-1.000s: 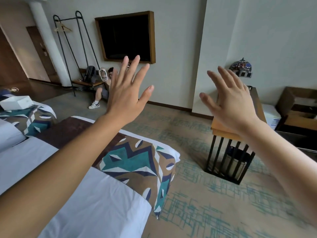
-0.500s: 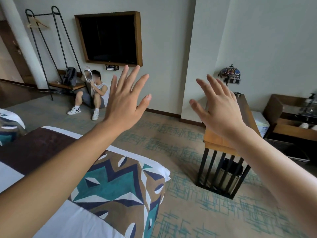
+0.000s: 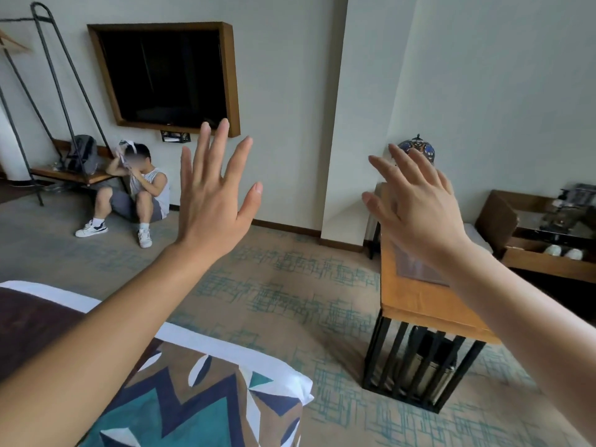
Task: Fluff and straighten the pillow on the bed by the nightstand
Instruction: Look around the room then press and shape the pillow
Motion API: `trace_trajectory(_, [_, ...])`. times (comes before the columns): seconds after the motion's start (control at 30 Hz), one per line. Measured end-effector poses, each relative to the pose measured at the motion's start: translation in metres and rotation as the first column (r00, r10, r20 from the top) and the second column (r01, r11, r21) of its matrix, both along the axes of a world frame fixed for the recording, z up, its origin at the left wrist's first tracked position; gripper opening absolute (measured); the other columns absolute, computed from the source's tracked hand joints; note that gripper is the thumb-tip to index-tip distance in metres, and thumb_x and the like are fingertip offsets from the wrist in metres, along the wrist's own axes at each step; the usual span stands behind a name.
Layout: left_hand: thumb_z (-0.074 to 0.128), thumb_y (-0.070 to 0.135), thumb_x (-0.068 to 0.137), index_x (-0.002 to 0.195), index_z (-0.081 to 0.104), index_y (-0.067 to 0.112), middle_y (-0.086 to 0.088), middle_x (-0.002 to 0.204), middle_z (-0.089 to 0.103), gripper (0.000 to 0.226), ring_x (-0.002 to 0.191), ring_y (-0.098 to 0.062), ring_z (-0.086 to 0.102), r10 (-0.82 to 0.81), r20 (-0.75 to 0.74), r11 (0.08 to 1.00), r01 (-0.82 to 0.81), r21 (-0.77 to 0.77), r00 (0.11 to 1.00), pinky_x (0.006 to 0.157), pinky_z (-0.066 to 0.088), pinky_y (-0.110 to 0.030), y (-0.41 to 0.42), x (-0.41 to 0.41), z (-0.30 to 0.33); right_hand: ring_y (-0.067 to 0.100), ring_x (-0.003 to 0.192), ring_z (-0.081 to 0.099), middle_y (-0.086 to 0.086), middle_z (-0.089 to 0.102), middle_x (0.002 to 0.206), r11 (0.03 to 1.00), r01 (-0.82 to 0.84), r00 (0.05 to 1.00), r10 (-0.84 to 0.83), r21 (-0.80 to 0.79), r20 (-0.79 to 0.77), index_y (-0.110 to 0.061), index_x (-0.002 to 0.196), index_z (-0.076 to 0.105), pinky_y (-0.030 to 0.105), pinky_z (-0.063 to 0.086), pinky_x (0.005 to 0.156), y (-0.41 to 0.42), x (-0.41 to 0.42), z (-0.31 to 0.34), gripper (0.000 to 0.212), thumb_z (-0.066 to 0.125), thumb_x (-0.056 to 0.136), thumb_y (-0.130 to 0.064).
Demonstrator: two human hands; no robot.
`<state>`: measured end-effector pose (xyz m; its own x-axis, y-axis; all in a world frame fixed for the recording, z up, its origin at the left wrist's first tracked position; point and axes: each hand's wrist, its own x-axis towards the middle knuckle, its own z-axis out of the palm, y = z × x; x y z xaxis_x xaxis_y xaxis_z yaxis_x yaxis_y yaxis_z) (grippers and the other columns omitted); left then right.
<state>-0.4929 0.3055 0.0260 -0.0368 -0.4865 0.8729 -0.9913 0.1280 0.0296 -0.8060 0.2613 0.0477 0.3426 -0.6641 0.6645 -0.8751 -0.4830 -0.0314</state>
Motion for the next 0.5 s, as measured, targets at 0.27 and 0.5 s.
trace_trajectory(0.27, [0.036,0.042,0.106,0.164,0.031,0.016,-0.013,0.175,0.013,0.063,0.163,-0.037,0.007,0.015,-0.004,0.996,-0.015,0.084,1.000,0.129,0.010,-0.062,-0.140,-0.021,-0.018,0.030,0.159,0.014,0.002,0.021,0.171,1.000,0.009,1.000,-0.009,-0.005,0.001,-0.034,0.160,0.028,0.055,0.019,0.126,-0.132,-0.032,-0.003,0.067,0.028,0.101,-0.066])
trace_trajectory(0.5, [0.033,0.049,0.107,0.168,0.016,0.021,-0.010,0.177,0.004,0.069,0.164,-0.033,0.000,0.135,-0.001,0.979,-0.133,0.152,0.991,0.131,0.005,-0.058,-0.259,-0.046,-0.006,0.030,0.159,0.012,0.001,0.017,0.172,0.993,-0.112,0.994,0.112,0.025,-0.007,-0.035,0.160,0.026,0.056,0.017,0.125,-0.285,-0.033,0.009,0.065,0.031,0.103,-0.064])
